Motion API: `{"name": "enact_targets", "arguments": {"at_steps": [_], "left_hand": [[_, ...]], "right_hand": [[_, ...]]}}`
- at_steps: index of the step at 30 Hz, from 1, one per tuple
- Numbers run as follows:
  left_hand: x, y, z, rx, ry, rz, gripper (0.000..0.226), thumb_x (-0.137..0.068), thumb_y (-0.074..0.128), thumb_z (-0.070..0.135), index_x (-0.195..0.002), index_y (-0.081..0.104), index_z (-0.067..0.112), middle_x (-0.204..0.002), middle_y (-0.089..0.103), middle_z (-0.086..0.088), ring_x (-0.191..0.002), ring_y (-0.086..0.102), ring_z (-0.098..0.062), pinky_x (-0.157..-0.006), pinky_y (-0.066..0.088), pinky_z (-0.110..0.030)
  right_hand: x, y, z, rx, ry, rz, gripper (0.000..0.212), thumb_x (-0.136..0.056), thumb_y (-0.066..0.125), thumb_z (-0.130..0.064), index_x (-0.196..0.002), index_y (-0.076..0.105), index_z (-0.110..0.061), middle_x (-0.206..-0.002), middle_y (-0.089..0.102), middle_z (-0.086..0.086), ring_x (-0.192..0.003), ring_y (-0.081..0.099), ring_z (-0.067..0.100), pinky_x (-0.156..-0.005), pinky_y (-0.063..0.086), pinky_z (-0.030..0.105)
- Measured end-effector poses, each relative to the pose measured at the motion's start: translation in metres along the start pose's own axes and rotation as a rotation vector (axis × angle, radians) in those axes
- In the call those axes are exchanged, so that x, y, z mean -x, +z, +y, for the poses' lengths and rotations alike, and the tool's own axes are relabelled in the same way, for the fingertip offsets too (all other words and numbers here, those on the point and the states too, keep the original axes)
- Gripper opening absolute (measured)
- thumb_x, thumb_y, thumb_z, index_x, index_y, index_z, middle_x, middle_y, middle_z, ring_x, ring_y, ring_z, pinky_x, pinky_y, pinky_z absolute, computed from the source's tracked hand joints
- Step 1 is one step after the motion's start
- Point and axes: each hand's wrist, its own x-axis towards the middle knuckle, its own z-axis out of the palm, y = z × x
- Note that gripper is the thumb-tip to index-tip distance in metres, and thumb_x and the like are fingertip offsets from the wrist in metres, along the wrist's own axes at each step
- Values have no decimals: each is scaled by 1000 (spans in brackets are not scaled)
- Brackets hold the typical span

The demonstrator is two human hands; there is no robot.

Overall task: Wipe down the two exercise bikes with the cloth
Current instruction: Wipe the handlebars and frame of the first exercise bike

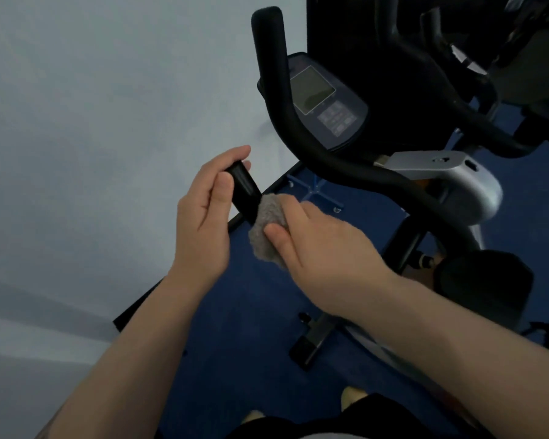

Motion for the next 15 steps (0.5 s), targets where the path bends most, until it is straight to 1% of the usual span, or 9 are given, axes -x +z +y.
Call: {"name": "enact_targets", "arguments": {"at_steps": [2, 5, 7, 8, 10, 11, 13, 14, 15], "left_hand": [[2, 8, 0, -9, 7, 51, 34, -107, 30, 15, -129, 56, 9, -127, 60, 0, -119, 60, -18, -100, 47, -30], [8, 25, 5, 23, -20, 154, 33, -108, 27, 15, -128, 52, 9, -130, 56, 5, -117, 60, -14, -98, 46, -22], [11, 34, 7, -6, -44, 227, 32, -108, 26, 18, -129, 50, 13, -135, 52, 8, -124, 55, -12, -105, 42, -26], [13, 36, 7, -55, -50, 263, 33, -108, 27, 18, -131, 49, 14, -140, 49, 7, -130, 49, -9, -111, 37, -29], [17, 40, 8, -178, -30, 315, 36, -107, 28, 16, -140, 43, 14, -153, 36, 1, -141, 31, -3, -118, 24, -23], [20, 42, 8, -237, -5, 321, 39, -107, 30, 14, -145, 38, 13, -158, 28, -1, -145, 24, -2, -118, 19, -21], [28, 51, 9, -368, 61, 300, 45, -105, 34, 9, -150, 31, 10, -162, 14, -5, -150, 11, -11, -121, 11, -25], [33, 57, 8, -441, 90, 289, 45, -104, 36, 7, -149, 31, 10, -162, 11, -6, -151, 7, -18, -122, 8, -29], [39, 63, 6, -507, 112, 283, 44, -104, 37, 6, -148, 33, 10, -161, 10, -6, -151, 3, -23, -122, 7, -32]], "right_hand": [[1, -10, 17, 81, -80, -155, 44, -102, 19, -50, -134, 30, -21, -103, 49, -3, -80, 54, 19, -69, 48, 39], [-1, -23, 37, 50, -162, -361, 31, -102, 24, -49, -111, 33, -21, -81, 44, -8, -64, 47, 12, -61, 40, 37], [2, -31, 52, 41, -203, -497, 29, -102, 27, -49, -103, 33, -22, -77, 49, -6, -62, 49, 10, -57, 37, 32], [5, -37, 60, 37, -227, -568, 28, -102, 28, -50, -101, 34, -23, -78, 52, -5, -64, 50, 10, -57, 37, 30], [7, -47, 76, 54, -284, -695, 20, -100, 31, -52, -96, 35, -32, -81, 54, -9, -68, 51, 8, -65, 40, 30], [5, -51, 84, 74, -318, -745, 16, -100, 33, -52, -91, 34, -39, -80, 50, -14, -71, 51, 6, -72, 41, 30], [-3, -53, 95, 99, -373, -796, 14, -99, 33, -52, -94, 40, -41, -78, 43, -21, -80, 53, 5, -91, 39, 31], [-6, -49, 97, 96, -399, -797, 20, -100, 32, -51, -102, 44, -35, -78, 41, -22, -81, 53, 3, -91, 38, 27], [-7, -43, 97, 84, -409, -786, 28, -100, 30, -52, -107, 44, -28, -78, 38, -22, -76, 49, -2, -83, 36, 22]]}}
